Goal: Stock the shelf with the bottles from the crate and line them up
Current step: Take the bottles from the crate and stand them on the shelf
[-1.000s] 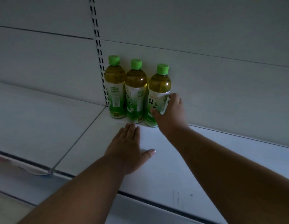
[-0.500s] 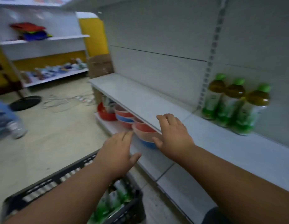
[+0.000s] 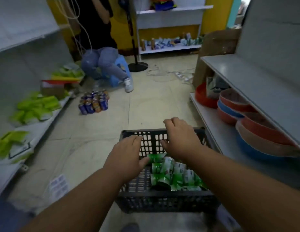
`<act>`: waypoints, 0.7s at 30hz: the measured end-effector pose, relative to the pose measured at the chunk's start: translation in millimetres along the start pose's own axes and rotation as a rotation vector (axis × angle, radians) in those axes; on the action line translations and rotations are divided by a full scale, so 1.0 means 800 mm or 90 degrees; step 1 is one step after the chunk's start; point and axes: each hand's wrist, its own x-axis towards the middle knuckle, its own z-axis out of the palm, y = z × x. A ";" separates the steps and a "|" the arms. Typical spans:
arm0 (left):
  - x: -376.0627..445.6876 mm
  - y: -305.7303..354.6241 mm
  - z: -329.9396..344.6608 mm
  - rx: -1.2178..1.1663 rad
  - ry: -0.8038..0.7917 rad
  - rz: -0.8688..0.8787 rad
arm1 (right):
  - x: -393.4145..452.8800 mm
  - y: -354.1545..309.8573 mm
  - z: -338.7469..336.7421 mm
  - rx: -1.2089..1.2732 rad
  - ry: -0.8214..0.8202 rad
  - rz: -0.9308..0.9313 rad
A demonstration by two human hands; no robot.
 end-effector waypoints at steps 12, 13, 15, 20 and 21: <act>0.036 -0.168 0.189 0.067 -0.130 -0.077 | 0.097 -0.026 0.248 0.029 -0.260 -0.052; 0.043 -0.175 0.200 0.066 -0.135 -0.075 | 0.102 -0.024 0.263 0.033 -0.275 -0.046; 0.050 -0.183 0.220 0.052 -0.143 -0.088 | 0.106 -0.021 0.293 0.043 -0.308 -0.032; 0.048 -0.192 0.250 -0.032 -0.129 -0.158 | 0.108 -0.020 0.356 0.071 -0.369 -0.012; 0.048 -0.193 0.251 -0.037 -0.127 -0.156 | 0.110 -0.021 0.366 0.079 -0.383 -0.010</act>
